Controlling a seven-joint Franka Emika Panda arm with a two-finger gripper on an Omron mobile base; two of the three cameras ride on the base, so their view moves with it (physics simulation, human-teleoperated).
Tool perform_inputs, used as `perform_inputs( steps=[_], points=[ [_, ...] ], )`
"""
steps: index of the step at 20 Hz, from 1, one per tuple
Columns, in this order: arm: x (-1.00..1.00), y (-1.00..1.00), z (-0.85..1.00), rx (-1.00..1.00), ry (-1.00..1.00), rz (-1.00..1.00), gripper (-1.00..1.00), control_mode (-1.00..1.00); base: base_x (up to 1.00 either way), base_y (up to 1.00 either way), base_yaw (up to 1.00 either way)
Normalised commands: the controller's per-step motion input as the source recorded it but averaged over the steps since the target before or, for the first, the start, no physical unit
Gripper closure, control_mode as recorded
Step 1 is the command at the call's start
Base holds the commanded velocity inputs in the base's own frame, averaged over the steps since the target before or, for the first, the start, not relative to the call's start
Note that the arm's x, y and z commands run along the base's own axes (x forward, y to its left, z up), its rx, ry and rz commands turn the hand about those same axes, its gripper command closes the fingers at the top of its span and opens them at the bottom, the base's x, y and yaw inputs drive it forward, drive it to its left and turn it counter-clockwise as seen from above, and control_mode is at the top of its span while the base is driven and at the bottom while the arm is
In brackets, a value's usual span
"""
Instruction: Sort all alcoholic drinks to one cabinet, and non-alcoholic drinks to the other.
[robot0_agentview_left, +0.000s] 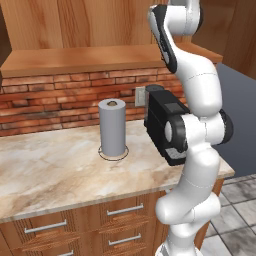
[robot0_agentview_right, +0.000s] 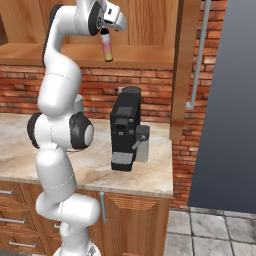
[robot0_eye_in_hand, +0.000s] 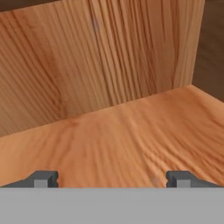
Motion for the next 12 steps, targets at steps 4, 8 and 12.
perform_inputs(
  steps=[4,8,12],
  points=[
    [0.02,-0.05,-0.12,0.00,-0.02,0.00,-1.00,-1.00,0.00,0.00,0.00],
    [0.00,0.00,-0.05,0.00,-0.05,0.00,-1.00,-1.00,0.00,0.00,0.00],
    [-0.09,0.00,-0.06,0.00,-0.08,0.00,-1.00,-1.00,0.00,0.00,0.00]
  ],
)
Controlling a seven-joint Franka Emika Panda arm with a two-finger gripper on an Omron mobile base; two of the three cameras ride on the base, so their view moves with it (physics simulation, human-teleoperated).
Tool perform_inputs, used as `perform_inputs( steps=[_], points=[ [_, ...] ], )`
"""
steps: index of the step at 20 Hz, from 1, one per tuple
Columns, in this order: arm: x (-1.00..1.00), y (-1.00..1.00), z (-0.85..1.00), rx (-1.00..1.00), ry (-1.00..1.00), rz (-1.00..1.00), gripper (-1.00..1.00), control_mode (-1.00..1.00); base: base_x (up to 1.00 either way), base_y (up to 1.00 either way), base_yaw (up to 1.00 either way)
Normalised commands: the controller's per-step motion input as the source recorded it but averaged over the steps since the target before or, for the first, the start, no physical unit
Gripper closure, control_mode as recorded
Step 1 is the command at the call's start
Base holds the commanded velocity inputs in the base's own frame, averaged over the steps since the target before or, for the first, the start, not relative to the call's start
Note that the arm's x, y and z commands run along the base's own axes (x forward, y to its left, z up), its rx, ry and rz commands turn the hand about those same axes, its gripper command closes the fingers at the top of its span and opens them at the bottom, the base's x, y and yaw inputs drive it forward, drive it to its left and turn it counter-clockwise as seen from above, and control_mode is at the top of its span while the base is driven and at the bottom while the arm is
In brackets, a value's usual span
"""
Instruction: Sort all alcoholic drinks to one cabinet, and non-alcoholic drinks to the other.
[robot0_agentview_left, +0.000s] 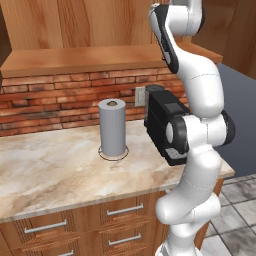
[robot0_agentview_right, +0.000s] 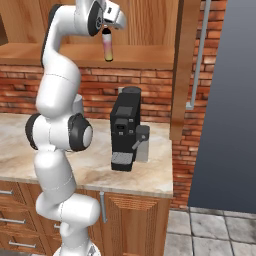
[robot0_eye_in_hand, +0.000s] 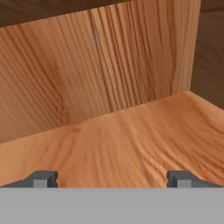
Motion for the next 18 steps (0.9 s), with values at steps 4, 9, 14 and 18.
perform_inputs(
  steps=[4,9,14,18],
  points=[
    [-0.39,0.00,-0.31,0.00,-0.11,0.00,-1.00,-1.00,0.00,0.00,0.00],
    [-0.48,0.00,-0.38,0.00,-0.12,0.00,-1.00,-1.00,0.00,0.00,0.00],
    [-0.70,0.00,-0.41,0.00,-0.09,0.00,-1.00,-1.00,0.00,0.00,0.00],
    [-0.80,0.00,-0.39,0.00,-0.08,0.00,-1.00,-1.00,0.00,0.00,0.00]
  ],
)
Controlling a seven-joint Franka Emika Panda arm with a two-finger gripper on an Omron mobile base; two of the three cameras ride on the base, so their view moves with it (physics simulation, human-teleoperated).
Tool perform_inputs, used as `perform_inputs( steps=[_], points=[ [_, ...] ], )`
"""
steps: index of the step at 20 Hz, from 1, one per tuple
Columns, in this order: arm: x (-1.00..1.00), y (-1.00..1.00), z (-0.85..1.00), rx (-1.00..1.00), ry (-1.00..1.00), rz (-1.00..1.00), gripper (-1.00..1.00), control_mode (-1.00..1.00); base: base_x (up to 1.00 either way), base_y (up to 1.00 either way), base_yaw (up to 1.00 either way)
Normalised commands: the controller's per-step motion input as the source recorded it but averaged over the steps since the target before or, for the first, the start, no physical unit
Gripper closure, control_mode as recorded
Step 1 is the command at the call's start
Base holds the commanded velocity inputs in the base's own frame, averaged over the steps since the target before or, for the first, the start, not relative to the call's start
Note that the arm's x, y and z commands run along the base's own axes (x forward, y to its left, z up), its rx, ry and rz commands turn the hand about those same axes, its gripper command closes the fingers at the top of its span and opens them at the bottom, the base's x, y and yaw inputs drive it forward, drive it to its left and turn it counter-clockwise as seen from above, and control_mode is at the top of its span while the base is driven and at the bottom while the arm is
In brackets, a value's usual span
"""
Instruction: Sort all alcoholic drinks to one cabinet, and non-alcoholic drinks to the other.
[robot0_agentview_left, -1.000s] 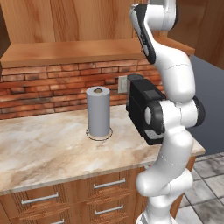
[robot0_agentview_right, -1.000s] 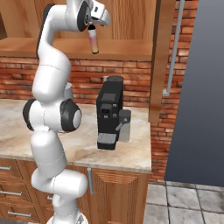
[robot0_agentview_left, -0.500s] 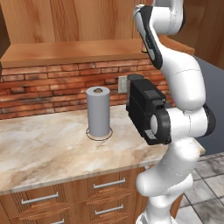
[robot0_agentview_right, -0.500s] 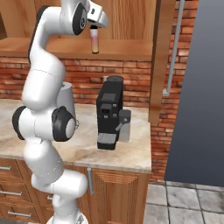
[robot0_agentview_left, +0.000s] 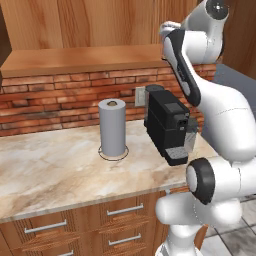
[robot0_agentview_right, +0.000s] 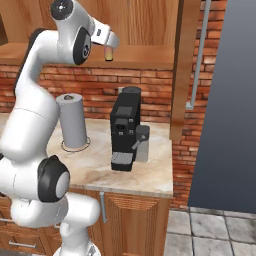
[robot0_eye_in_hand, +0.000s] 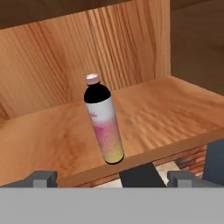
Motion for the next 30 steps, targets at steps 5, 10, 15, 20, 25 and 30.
perform_inputs(
  steps=[5,10,15,20,25,30],
  points=[
    [-0.97,0.00,-0.43,0.00,-0.02,0.00,-1.00,-1.00,0.00,0.00,0.00],
    [-1.00,0.00,-0.38,0.00,0.00,0.00,-1.00,-1.00,0.00,0.00,0.00],
    [-0.98,0.00,-0.28,0.00,0.00,0.00,-1.00,-1.00,0.00,0.00,0.00],
    [-0.80,0.00,-0.02,0.00,0.05,0.00,-1.00,-1.00,0.00,0.00,0.00],
    [-0.57,0.02,-0.23,0.00,0.09,0.00,-1.00,-1.00,0.00,0.00,0.00],
    [-0.19,0.00,-0.63,0.00,0.01,0.02,-1.00,-1.00,0.00,0.00,0.00]
  ],
)
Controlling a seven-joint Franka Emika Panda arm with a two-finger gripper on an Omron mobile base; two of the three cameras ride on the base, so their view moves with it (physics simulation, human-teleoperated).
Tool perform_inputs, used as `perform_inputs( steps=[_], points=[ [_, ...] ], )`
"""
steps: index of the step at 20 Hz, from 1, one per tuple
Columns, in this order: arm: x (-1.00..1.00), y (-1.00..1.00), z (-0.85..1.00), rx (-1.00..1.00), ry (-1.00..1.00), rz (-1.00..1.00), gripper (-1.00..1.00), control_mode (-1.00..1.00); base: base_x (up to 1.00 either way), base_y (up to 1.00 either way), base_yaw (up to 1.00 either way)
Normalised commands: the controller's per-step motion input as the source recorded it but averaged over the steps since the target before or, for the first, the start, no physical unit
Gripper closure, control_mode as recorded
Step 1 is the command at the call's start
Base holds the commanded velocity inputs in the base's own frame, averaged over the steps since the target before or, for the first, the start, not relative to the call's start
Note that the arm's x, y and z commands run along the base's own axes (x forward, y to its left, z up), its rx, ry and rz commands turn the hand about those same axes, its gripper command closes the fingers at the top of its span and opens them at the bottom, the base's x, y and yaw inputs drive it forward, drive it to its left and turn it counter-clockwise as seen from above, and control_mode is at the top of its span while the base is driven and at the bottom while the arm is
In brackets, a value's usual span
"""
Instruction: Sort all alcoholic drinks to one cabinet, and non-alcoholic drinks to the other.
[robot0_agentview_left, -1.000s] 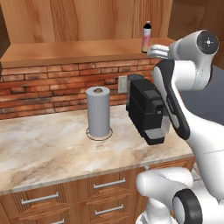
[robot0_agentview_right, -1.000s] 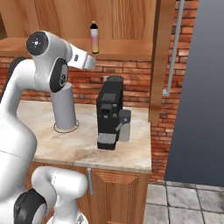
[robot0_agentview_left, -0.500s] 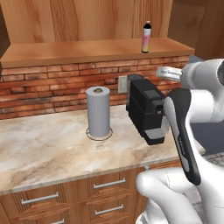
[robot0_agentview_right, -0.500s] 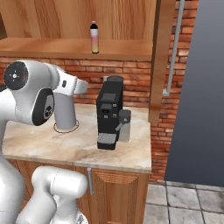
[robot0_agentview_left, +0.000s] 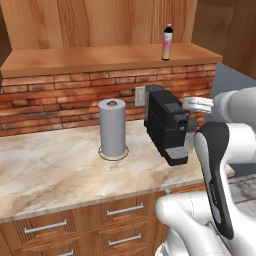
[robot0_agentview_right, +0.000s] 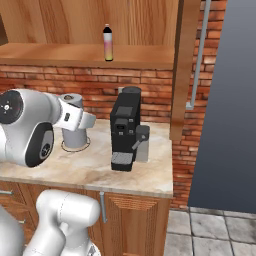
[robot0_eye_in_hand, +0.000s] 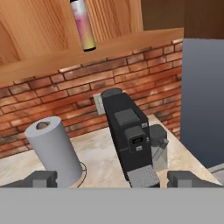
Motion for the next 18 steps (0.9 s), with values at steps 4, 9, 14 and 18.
perform_inputs(
  steps=[4,9,14,18],
  points=[
    [-0.16,0.02,-0.37,0.00,0.05,0.04,-1.00,-1.00,0.00,0.00,0.00],
    [-0.18,0.00,-0.09,0.00,0.00,0.01,-1.00,-1.00,0.00,0.00,0.00],
    [0.00,0.01,0.00,-0.01,0.01,0.00,-1.00,-1.00,0.00,0.00,0.00],
    [0.00,0.00,0.00,0.00,0.00,0.00,-1.00,1.00,-0.63,0.01,-0.01]
  ],
)
